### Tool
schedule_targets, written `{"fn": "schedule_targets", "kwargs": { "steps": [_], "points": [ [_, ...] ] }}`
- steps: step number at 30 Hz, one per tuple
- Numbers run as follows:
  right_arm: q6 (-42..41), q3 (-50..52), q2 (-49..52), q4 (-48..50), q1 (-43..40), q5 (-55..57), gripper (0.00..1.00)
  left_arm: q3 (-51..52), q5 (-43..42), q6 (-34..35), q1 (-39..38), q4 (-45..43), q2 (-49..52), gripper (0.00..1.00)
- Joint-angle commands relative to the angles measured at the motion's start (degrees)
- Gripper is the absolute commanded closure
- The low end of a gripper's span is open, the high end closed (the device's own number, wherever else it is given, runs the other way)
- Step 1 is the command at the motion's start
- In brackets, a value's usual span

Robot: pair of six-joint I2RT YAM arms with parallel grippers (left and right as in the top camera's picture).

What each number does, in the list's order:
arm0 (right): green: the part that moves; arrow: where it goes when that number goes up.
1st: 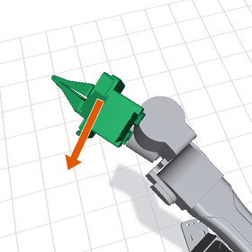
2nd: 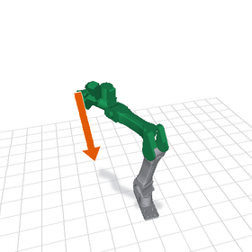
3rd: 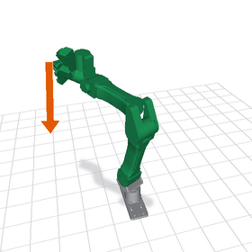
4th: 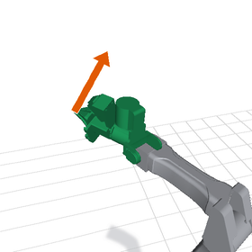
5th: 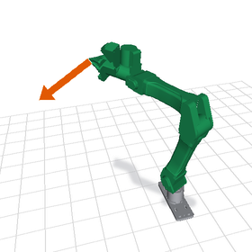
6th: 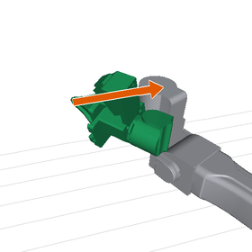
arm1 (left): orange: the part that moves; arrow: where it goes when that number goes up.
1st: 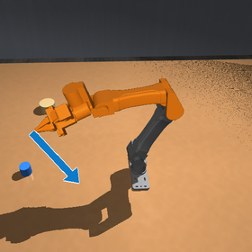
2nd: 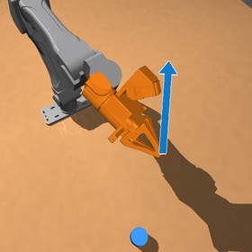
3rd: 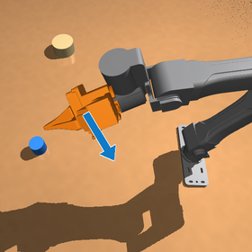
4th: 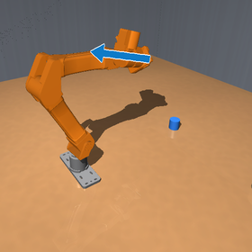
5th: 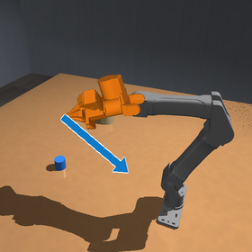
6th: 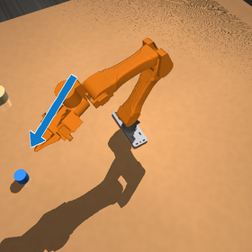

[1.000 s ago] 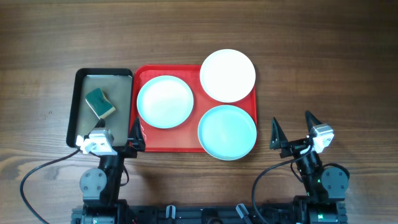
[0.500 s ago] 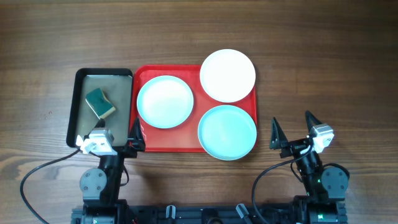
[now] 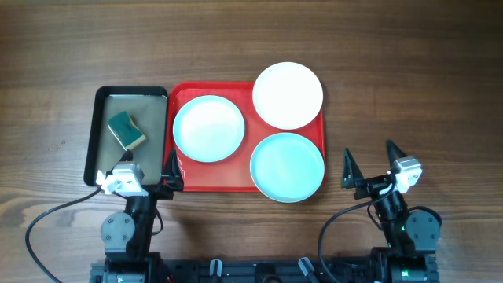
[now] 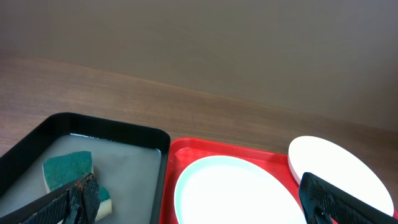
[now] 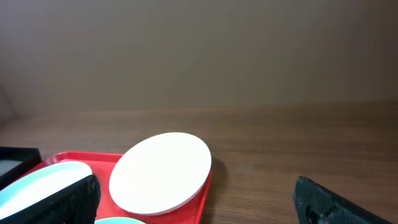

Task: Clean dirty plates on tray and stack at the side
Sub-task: 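Move the left gripper to the sponge and the right gripper to the plates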

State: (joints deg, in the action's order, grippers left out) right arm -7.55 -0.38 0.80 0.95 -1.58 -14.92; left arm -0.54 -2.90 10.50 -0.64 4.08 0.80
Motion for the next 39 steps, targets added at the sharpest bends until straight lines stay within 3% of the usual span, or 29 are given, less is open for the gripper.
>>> {"fn": "schedule_targets", "kwargs": {
  "steps": [1, 9, 18, 23, 25, 30, 35, 39],
  "points": [
    [4.5, 0.1, 0.2, 0.1, 0.3, 2.9, 0.0, 0.2, 0.6, -1.3, -0.3, 0.3, -0.4, 0.0],
    [3.7, 0.1, 0.2, 0.5, 0.3, 2.9, 0.0, 0.2, 0.5, -1.0, -0.3, 0.2, -0.4, 0.0],
    [-8.1, -2.2, 0.2, 7.8, 0.3, -3.9, 0.0, -5.6, 0.0, -0.9, -0.3, 0.3, 1.5, 0.0],
    [-8.1, -9.2, 2.8, 7.1, 0.3, -7.3, 0.0, -23.8, -4.0, -1.1, -0.3, 16.4, 15.4, 0.0],
    [-7.7, -14.2, 7.6, 5.4, 0.3, -9.1, 0.0, -34.7, -4.0, -1.1, -0.3, 25.1, 24.8, 0.0],
    [-7.5, -26.9, 25.5, 4.7, 0.3, -18.6, 0.0, -53.4, -6.2, -1.1, -0.3, 36.6, 42.3, 0.0],
    [-6.9, -45.7, 46.5, -8.4, 0.6, -27.3, 0.0, -54.7, -6.7, -1.1, -0.3, 36.5, 49.3, 0.0],
    [-1.2, -60.9, 62.4, -24.0, 6.6, -30.5, 0.01, -54.7, -6.6, -1.1, -0.3, 37.6, 53.6, 0.0]
  ]
}}
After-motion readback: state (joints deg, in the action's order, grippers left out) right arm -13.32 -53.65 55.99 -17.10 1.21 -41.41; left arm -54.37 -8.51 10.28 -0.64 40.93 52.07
